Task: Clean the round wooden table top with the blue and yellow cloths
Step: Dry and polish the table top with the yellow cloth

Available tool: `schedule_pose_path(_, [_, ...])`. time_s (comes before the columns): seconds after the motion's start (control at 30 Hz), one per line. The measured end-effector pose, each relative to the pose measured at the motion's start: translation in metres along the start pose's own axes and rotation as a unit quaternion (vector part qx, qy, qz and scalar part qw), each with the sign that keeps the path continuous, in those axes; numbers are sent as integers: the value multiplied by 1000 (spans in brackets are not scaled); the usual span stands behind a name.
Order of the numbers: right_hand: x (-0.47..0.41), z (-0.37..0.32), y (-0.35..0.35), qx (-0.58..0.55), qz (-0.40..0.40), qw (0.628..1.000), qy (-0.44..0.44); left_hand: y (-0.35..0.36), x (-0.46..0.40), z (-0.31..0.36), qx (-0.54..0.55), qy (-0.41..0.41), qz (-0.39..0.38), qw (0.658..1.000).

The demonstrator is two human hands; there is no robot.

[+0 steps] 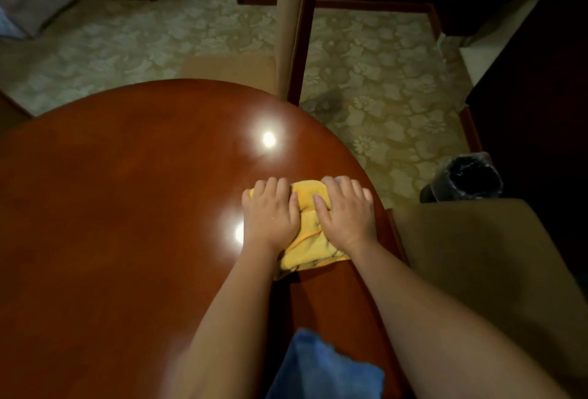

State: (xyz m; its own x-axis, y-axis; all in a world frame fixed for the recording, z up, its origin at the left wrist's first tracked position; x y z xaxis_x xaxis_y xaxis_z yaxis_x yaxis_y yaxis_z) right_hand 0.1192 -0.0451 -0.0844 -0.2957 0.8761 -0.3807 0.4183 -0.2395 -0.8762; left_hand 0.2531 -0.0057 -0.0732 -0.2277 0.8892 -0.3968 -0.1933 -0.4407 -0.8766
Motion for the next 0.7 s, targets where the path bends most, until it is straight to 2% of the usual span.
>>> schedule_pose_path(0.2, [90,7,-41,20,-9,999,29,-26,74,34,19,41,-22,999])
schedule_pose_path(0.37, [139,8,-66,26,4,997,66,-33,100,52,25,69,-35,997])
schedule_pose_path(0.7, [109,19,-56,20,27,999,38,-17,78,52,10,82,-3,997])
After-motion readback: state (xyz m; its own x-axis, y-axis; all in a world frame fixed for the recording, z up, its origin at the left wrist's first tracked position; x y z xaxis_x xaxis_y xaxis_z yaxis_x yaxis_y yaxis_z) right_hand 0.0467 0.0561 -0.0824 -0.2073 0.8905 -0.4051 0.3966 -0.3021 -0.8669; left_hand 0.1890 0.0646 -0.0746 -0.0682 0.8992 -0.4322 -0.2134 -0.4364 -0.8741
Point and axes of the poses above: each hand's wrist, its own x-axis away from the middle knuckle, its own y-axis out of the palm, z = x × y, the point moved 8 cm from there along -x, towards the middle knuckle, and after that the axes turned 6 degrees about z, right-handed, at the moved point
